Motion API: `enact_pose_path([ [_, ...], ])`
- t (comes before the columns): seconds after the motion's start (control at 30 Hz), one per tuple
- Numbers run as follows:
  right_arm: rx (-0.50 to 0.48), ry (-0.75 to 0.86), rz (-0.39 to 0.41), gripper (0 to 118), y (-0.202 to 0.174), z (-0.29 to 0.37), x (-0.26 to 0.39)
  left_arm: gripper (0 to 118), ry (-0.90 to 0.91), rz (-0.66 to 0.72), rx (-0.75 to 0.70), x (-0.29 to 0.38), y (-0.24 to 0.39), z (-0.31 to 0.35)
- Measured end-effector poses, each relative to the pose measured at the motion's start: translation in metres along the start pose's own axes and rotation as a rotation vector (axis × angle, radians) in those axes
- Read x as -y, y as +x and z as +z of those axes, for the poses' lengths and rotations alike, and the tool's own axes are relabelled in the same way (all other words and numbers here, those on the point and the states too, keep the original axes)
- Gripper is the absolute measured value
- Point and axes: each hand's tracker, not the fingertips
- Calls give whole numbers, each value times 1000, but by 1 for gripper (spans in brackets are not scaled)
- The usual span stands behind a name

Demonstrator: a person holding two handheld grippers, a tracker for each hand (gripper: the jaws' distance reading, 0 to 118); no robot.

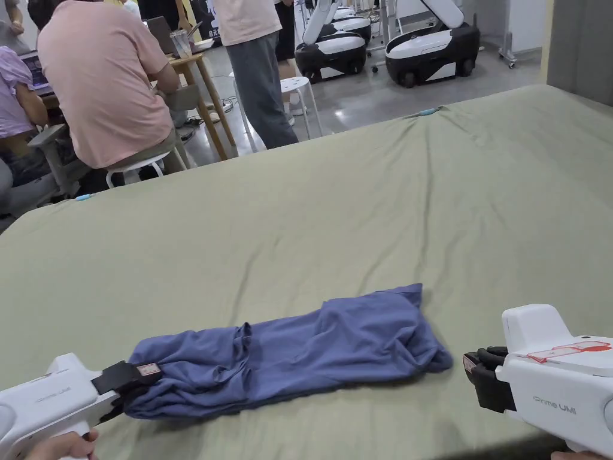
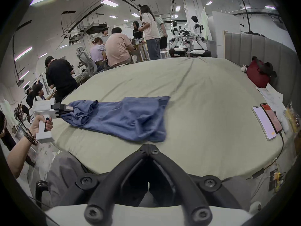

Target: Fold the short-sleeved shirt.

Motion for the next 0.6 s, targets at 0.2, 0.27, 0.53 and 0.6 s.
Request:
enact_pose_path([
  [0.2, -30, -5, 5, 0, -6, -7, 0, 11, 42, -56, 37, 2, 24, 25],
  [0.27, -36, -4, 5, 0, -7, -6, 1, 11, 47, -64, 106, 3, 49, 25],
  [0.53, -17, 17, -22, 0, 6, 6, 4, 11, -33, -179, 354, 38, 184, -24],
  [0.6, -5, 26, -32, 0, 10, 11, 5, 11, -88, -232, 378, 53, 212, -49],
])
